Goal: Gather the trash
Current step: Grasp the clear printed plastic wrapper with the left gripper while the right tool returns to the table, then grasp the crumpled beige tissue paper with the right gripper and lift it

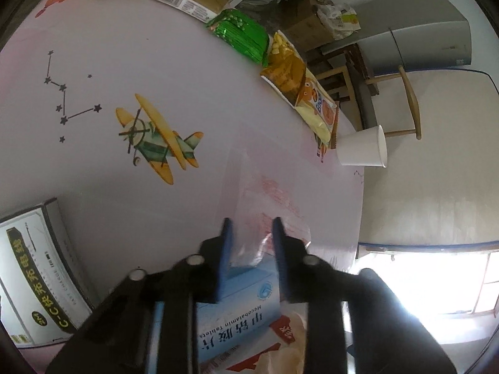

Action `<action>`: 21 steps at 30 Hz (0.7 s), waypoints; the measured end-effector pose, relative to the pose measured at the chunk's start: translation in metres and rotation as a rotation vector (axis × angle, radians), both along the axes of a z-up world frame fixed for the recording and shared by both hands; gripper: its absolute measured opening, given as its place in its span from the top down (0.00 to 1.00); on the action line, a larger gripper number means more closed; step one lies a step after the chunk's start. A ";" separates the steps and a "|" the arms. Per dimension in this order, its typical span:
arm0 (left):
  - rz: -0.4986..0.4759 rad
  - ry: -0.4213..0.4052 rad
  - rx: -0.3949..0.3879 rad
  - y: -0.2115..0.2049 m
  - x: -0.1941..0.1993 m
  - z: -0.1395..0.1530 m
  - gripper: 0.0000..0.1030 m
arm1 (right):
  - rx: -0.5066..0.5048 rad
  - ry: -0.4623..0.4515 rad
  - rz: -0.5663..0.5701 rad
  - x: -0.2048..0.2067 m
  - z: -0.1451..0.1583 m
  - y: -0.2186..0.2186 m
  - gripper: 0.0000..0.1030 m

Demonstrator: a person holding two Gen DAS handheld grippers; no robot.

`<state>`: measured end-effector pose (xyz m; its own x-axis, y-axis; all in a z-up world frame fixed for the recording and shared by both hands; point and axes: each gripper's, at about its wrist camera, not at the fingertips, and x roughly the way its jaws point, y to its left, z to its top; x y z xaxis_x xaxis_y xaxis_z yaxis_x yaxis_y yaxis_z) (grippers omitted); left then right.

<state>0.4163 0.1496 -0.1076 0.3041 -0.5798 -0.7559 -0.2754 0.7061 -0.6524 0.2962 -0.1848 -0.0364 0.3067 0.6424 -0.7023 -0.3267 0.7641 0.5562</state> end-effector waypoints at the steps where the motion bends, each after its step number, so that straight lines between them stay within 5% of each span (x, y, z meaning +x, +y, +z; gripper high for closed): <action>1: -0.001 -0.006 0.000 0.000 0.000 0.000 0.87 | 0.000 0.000 0.000 0.000 -0.001 0.000 0.15; 8: -0.007 -0.102 0.017 -0.005 -0.003 0.011 0.95 | 0.001 -0.008 0.014 -0.003 0.002 0.004 0.15; 12: 0.004 -0.202 0.033 -0.004 -0.012 0.029 0.96 | -0.033 -0.050 0.078 -0.009 0.007 0.021 0.23; 21: 0.040 -0.354 -0.002 0.013 -0.033 0.061 0.96 | -0.260 -0.238 0.274 -0.023 0.006 0.092 0.38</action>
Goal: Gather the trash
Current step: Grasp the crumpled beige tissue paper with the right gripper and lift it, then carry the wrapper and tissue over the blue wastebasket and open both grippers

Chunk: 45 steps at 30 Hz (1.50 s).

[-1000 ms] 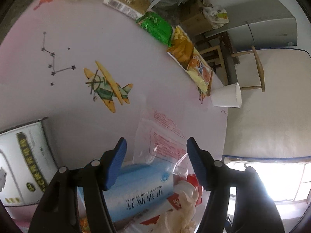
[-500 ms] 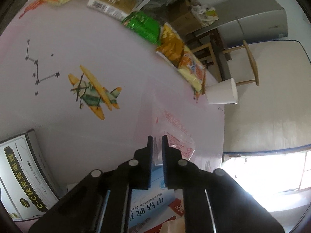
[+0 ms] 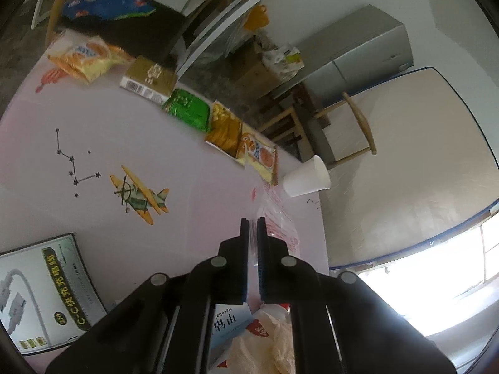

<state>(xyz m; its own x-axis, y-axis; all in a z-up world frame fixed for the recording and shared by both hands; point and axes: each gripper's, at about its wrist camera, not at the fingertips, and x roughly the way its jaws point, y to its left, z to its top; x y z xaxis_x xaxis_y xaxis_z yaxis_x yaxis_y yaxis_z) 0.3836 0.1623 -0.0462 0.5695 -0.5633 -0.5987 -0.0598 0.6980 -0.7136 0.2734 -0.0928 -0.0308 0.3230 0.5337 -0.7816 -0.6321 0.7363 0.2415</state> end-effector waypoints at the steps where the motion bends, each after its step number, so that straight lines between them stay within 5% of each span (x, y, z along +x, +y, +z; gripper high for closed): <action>1: 0.000 -0.003 -0.002 -0.001 -0.001 0.000 0.96 | -0.032 -0.018 0.008 0.001 -0.003 0.007 0.40; 8: -0.011 -0.014 -0.040 0.002 -0.011 -0.001 0.96 | -0.171 -0.044 0.010 0.011 -0.029 0.030 0.65; 12: -0.007 -0.022 -0.048 0.007 -0.014 0.000 0.96 | -0.179 -0.036 -0.013 0.012 -0.031 0.027 0.92; 14: -0.003 -0.023 -0.048 0.008 -0.015 0.001 0.96 | -0.152 -0.027 -0.024 0.013 -0.028 0.022 0.96; 22: 0.009 -0.037 -0.043 0.011 -0.024 0.006 0.96 | -0.019 -0.099 -0.103 0.002 0.026 -0.012 0.98; 31: 0.005 -0.077 -0.021 0.004 -0.039 0.027 0.96 | 0.348 -0.067 -0.179 -0.001 0.084 -0.079 0.99; 45: -0.111 -0.146 0.068 -0.072 -0.057 0.075 0.96 | 0.436 -0.094 -0.365 -0.018 0.081 -0.172 0.99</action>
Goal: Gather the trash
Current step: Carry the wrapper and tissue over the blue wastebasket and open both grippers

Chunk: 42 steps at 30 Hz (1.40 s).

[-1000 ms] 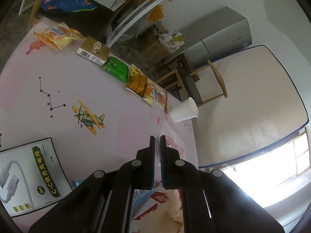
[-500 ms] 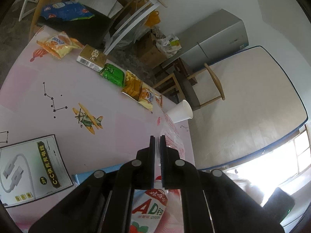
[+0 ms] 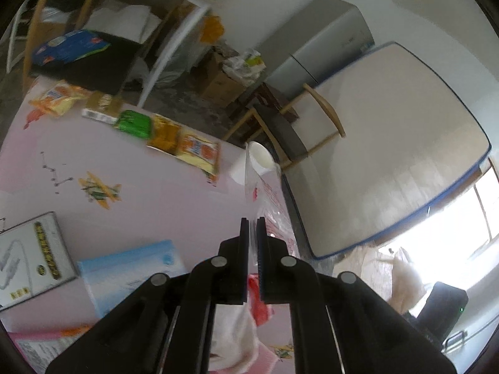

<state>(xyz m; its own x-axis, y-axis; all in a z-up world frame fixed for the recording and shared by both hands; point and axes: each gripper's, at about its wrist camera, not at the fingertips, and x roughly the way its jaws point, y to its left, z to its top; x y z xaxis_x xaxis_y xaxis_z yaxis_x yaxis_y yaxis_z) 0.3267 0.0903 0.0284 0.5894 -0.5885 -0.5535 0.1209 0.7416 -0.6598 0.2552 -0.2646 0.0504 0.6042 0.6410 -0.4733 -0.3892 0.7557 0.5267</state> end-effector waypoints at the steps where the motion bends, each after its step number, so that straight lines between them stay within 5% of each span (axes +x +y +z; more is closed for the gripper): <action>1: -0.014 -0.003 0.004 -0.008 -0.001 0.002 0.96 | 0.003 -0.004 -0.024 -0.003 0.000 -0.011 0.99; 11: -0.288 -0.041 0.113 -0.173 -0.002 0.018 0.96 | -0.012 0.002 -0.341 -0.044 -0.019 -0.138 0.99; 19: -0.547 -0.059 0.251 -0.354 -0.006 -0.008 0.96 | -0.007 0.091 -0.609 -0.063 -0.076 -0.240 0.99; 28: -0.766 -0.059 0.493 -0.546 -0.017 -0.100 0.96 | 0.054 0.243 -0.741 -0.040 -0.171 -0.324 0.99; 35: -0.804 -0.024 0.629 -0.622 -0.020 -0.170 0.95 | 0.117 0.382 -0.796 -0.026 -0.254 -0.373 0.97; 37: -0.782 -0.033 0.657 -0.640 -0.017 -0.187 0.91 | 0.138 0.406 -0.827 -0.025 -0.274 -0.387 0.92; 38: -0.782 -0.027 0.664 -0.644 -0.017 -0.194 0.79 | 0.153 0.426 -0.838 -0.022 -0.289 -0.392 0.88; 39: -0.774 -0.018 0.685 -0.650 -0.016 -0.202 0.66 | 0.154 0.445 -0.850 -0.019 -0.298 -0.397 0.74; 40: -0.752 -0.013 0.696 -0.654 -0.016 -0.207 0.64 | 0.143 0.477 -0.871 -0.016 -0.310 -0.401 0.59; 42: -0.728 0.003 0.665 -0.654 -0.015 -0.210 0.60 | 0.121 0.526 -0.886 -0.014 -0.326 -0.407 0.57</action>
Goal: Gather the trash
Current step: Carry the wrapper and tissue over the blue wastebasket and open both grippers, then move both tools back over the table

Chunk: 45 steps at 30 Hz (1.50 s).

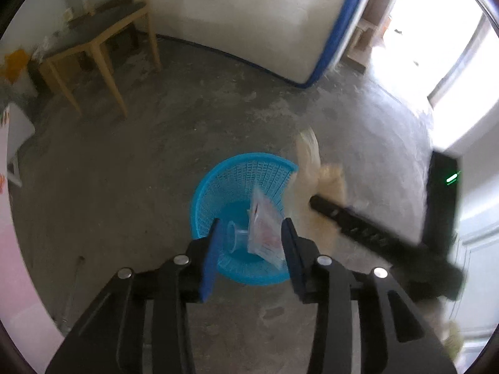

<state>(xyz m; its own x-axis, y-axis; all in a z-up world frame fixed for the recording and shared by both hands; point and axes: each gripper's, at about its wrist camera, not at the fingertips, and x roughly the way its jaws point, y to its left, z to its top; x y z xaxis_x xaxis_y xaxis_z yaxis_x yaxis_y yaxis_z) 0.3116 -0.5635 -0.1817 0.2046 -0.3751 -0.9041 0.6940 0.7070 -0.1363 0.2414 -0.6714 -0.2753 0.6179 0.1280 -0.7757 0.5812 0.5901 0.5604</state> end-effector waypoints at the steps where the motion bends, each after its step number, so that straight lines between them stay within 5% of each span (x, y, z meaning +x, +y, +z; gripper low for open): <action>1: 0.008 0.009 -0.011 0.000 -0.001 0.001 0.59 | -0.001 0.028 -0.003 0.000 -0.008 -0.001 0.57; 8: 0.018 -0.024 -0.077 0.019 0.001 0.026 0.58 | -0.012 0.072 0.024 -0.007 -0.009 0.003 0.49; 15: 0.051 -0.014 -0.204 0.077 0.011 0.102 0.58 | -0.021 0.023 0.042 -0.010 0.011 0.004 0.48; 20: 0.088 -0.001 -0.293 0.166 0.014 0.176 0.52 | -0.034 -0.048 0.128 -0.023 0.051 0.027 0.48; 24: 0.139 -0.066 -0.303 0.266 0.007 0.228 0.45 | -0.065 -0.118 0.244 -0.042 0.101 0.061 0.45; 29: 0.312 -0.152 -0.337 0.399 -0.013 0.269 0.38 | -0.066 -0.199 0.383 -0.060 0.158 0.112 0.39; 37: 0.541 -0.141 -0.400 0.547 -0.063 0.262 0.35 | 0.047 -0.316 0.622 -0.055 0.217 0.219 0.33; 45: 0.488 -0.112 -0.444 0.572 -0.115 0.218 0.35 | 0.167 -0.246 0.781 -0.014 0.205 0.324 0.33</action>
